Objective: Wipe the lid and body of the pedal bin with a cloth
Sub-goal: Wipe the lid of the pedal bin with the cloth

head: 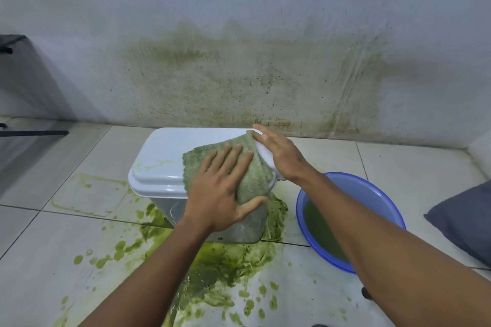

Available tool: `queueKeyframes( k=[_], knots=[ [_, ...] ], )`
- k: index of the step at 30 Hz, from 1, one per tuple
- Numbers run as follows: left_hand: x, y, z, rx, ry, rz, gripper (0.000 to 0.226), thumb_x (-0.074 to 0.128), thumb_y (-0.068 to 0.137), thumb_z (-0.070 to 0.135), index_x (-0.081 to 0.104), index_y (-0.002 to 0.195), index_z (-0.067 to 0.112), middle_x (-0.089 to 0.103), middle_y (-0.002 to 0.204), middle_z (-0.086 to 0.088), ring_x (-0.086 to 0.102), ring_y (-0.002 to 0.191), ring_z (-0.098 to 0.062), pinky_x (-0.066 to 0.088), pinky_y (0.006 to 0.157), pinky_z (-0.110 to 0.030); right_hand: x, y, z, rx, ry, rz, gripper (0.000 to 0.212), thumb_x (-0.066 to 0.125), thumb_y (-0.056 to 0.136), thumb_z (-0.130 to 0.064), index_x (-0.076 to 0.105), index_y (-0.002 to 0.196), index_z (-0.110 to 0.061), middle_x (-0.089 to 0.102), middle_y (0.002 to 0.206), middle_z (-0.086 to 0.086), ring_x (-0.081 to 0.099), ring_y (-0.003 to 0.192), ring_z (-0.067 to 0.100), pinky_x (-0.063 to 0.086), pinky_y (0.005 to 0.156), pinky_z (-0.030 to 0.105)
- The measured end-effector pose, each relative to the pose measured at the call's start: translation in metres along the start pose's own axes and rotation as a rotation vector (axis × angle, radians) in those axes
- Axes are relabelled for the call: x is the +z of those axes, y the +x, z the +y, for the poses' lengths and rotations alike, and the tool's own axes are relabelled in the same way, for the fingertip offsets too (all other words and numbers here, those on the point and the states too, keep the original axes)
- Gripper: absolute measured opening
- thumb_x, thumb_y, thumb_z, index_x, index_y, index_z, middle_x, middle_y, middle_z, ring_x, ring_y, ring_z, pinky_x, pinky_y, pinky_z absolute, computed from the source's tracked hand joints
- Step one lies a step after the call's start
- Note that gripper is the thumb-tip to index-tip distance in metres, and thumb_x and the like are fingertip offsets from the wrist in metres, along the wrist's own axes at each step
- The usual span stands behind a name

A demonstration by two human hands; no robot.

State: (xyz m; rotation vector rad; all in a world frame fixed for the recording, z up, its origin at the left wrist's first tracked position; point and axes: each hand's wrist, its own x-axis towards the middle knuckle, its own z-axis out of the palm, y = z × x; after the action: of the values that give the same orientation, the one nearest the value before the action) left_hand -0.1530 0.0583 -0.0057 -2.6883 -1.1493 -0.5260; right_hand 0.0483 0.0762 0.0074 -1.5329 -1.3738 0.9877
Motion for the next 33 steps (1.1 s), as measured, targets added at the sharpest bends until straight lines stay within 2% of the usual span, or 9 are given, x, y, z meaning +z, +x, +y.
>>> queueKeyframes(
  k=[3, 6, 9, 12, 16, 19, 24, 29, 33],
  knots=[
    [-0.006, -0.023, -0.048, -0.006, 0.007, 0.068, 0.093, 0.053, 0.085, 0.08, 0.051, 0.15, 0.014, 0.047, 0.156, -0.011, 0.043, 0.146, -0.029, 0.033, 0.119, -0.052, -0.003, -0.003, -0.003, -0.031, -0.043, -0.003, 0.042, 0.035, 0.102, -0.049, 0.055, 0.137, -0.042, 0.04, 0.153, -0.017, 0.03, 0.143, 0.009, 0.023, 0.121, 0.042],
    [-0.016, -0.026, -0.074, -0.194, 0.002, -0.009, 0.092, 0.035, 0.088, 0.084, 0.049, 0.151, 0.018, 0.046, 0.158, -0.008, 0.04, 0.148, -0.027, 0.029, 0.121, -0.051, -0.003, -0.004, -0.005, -0.074, -0.159, -0.01, 0.036, 0.042, 0.104, -0.035, 0.056, 0.137, -0.041, 0.038, 0.154, -0.021, 0.028, 0.145, 0.011, 0.022, 0.121, 0.043],
    [-0.019, -0.001, -0.041, -0.432, 0.017, -0.094, 0.092, 0.01, 0.092, 0.081, 0.038, 0.157, 0.022, 0.035, 0.164, -0.009, 0.028, 0.153, -0.028, 0.017, 0.125, -0.05, 0.002, -0.001, -0.008, -0.074, -0.293, 0.038, 0.038, 0.048, 0.102, -0.028, 0.057, 0.136, -0.04, 0.038, 0.154, -0.02, 0.03, 0.145, 0.013, 0.022, 0.12, 0.048],
    [-0.015, 0.015, 0.005, -0.421, -0.038, -0.14, 0.077, 0.009, 0.099, 0.067, 0.022, 0.162, 0.024, 0.021, 0.169, -0.009, 0.013, 0.158, -0.027, 0.002, 0.127, -0.048, 0.013, 0.002, -0.021, -0.043, -0.491, 0.114, 0.043, 0.047, 0.099, -0.022, 0.055, 0.14, -0.03, 0.039, 0.156, -0.011, 0.027, 0.147, 0.012, 0.022, 0.12, 0.045],
    [-0.025, -0.001, -0.02, -0.27, -0.123, -0.164, 0.07, 0.014, 0.101, 0.066, 0.022, 0.162, 0.034, 0.019, 0.17, 0.0, 0.007, 0.158, -0.018, -0.005, 0.128, -0.037, 0.035, 0.006, -0.044, 0.023, -0.657, 0.084, 0.051, 0.042, 0.101, -0.031, 0.038, 0.152, -0.025, 0.019, 0.165, -0.005, 0.009, 0.153, 0.012, 0.006, 0.124, 0.046],
    [-0.033, -0.012, -0.079, -0.421, -0.106, -0.216, 0.074, 0.012, 0.096, 0.073, 0.018, 0.161, 0.037, 0.012, 0.171, 0.003, 0.004, 0.158, -0.016, -0.002, 0.128, -0.038, 0.047, 0.005, -0.043, 0.012, -0.839, 0.024, 0.054, 0.027, 0.105, -0.037, 0.017, 0.158, -0.031, 0.002, 0.167, -0.004, -0.006, 0.153, 0.01, -0.008, 0.123, 0.048],
    [-0.032, 0.021, -0.114, -0.712, -0.085, -0.37, 0.079, 0.018, 0.099, 0.069, 0.005, 0.164, 0.028, -0.002, 0.172, -0.011, -0.005, 0.158, -0.031, -0.001, 0.127, -0.052, 0.051, 0.006, -0.041, 0.011, -0.918, 0.024, 0.054, 0.02, 0.105, -0.035, 0.013, 0.158, -0.03, 0.006, 0.167, -0.004, -0.002, 0.154, 0.012, -0.005, 0.123, 0.048],
    [-0.026, 0.029, -0.043, -0.508, -0.098, -0.324, 0.072, 0.014, 0.103, 0.061, -0.002, 0.164, 0.025, -0.009, 0.171, -0.008, -0.013, 0.158, -0.027, -0.01, 0.127, -0.049, 0.049, 0.005, -0.042, 0.006, -0.942, 0.022, 0.053, 0.021, 0.106, -0.037, 0.014, 0.158, -0.03, 0.009, 0.167, -0.004, 0.0, 0.154, 0.013, 0.001, 0.123, 0.046],
    [-0.033, -0.027, -0.035, -0.418, -0.148, -0.175, 0.069, 0.012, 0.103, 0.065, 0.01, 0.164, 0.032, 0.001, 0.172, 0.001, -0.008, 0.158, -0.014, -0.011, 0.127, -0.038, 0.048, 0.003, -0.043, 0.01, -0.949, 0.005, 0.053, 0.02, 0.106, -0.038, 0.01, 0.158, -0.032, 0.005, 0.167, -0.005, -0.002, 0.153, 0.012, 0.0, 0.122, 0.044]
  ],
)
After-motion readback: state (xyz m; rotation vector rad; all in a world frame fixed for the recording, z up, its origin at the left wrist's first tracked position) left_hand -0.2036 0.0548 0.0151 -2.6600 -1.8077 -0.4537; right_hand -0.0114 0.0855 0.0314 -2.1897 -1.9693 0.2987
